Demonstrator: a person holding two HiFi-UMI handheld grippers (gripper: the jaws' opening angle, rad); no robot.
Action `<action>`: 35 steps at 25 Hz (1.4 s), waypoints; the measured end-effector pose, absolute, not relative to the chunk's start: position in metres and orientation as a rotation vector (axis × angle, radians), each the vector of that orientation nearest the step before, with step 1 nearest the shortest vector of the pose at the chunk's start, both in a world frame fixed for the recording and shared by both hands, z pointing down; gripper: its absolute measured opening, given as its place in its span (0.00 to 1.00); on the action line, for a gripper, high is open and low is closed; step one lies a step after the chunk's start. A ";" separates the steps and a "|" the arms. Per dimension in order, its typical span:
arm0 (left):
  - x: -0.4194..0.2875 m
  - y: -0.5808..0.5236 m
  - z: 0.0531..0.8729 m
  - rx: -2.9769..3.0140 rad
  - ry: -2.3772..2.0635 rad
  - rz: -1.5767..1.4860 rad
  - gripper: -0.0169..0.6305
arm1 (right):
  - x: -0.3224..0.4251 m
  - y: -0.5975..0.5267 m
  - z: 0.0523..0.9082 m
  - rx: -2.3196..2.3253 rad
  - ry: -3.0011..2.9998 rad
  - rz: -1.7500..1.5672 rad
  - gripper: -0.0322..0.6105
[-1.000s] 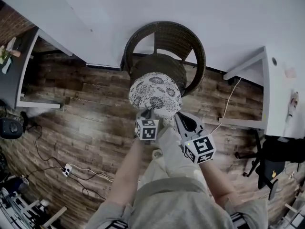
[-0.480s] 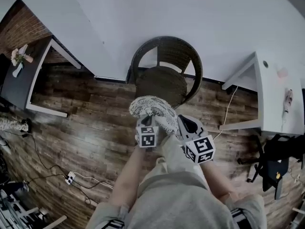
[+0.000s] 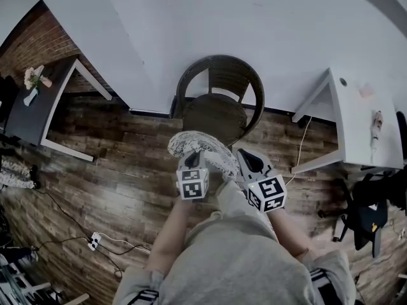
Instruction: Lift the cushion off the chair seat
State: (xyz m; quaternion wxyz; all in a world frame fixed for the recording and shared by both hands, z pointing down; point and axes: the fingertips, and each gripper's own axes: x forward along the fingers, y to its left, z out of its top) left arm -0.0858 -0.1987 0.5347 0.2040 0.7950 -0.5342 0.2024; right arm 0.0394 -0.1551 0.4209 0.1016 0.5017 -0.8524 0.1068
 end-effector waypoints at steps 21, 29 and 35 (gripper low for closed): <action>-0.124 -0.110 0.417 2.310 -1.542 0.224 0.07 | 0.021 -0.085 0.390 1.489 -2.560 0.190 0.05; -0.134 -0.099 0.410 2.319 -1.548 0.199 0.07 | 0.020 -0.080 0.397 1.495 -2.551 0.213 0.05; -0.134 -0.098 0.412 2.324 -1.550 0.218 0.07 | 0.022 -0.081 0.398 1.503 -2.545 0.224 0.05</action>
